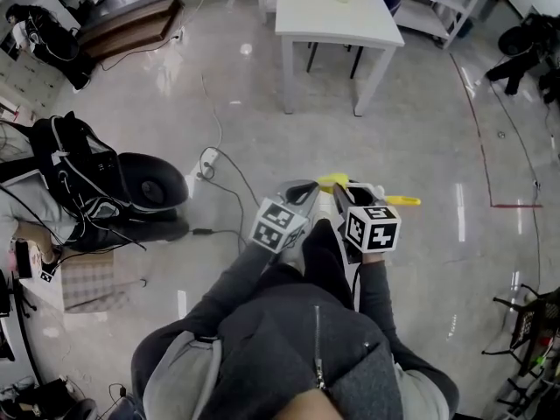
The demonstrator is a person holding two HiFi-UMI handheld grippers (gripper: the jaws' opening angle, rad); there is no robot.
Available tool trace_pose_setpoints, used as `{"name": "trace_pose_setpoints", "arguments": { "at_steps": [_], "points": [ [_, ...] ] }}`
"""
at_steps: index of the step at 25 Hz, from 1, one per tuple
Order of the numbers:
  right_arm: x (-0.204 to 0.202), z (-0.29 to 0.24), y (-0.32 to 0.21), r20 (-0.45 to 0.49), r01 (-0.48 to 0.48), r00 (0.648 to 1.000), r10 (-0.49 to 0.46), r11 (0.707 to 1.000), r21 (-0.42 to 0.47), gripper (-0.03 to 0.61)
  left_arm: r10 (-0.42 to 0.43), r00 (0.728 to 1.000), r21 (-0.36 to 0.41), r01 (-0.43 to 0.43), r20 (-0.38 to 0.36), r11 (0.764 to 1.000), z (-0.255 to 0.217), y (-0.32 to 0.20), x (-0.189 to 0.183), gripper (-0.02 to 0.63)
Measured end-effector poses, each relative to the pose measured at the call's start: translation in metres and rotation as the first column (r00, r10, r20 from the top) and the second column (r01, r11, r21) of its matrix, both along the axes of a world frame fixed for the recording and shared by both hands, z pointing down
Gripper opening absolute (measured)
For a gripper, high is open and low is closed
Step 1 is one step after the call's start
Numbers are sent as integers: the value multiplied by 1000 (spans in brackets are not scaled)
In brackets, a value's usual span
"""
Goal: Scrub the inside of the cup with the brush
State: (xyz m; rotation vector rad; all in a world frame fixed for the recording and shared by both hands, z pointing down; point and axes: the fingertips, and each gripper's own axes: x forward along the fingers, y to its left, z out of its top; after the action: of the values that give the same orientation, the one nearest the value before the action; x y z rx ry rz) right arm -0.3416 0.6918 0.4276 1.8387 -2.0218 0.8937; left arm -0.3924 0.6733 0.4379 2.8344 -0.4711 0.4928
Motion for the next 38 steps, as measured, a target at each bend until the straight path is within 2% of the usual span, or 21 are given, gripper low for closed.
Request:
{"name": "trace_pose_setpoints", "arguments": {
  "at_steps": [5, 22, 33, 38],
  "points": [
    [23, 1, -30, 0, 1, 1000, -1, 1000, -6, 129, -7, 1000, -14, 7, 0, 1000, -1, -26, 24, 10],
    [102, -2, -142, 7, 100, 995, -100, 995, -12, 130, -89, 996, -20, 89, -8, 996, -4, -134, 108, 9],
    [166, 9, -189, -14, 120, 993, -120, 993, -17, 130, -111, 994, -31, 111, -3, 993, 10, -180, 170, 9],
    [184, 13, -209, -19, 126, 992, -126, 992, -15, 129, -127, 992, -25, 127, -6, 992, 14, -199, 185, 10]
  ]
}}
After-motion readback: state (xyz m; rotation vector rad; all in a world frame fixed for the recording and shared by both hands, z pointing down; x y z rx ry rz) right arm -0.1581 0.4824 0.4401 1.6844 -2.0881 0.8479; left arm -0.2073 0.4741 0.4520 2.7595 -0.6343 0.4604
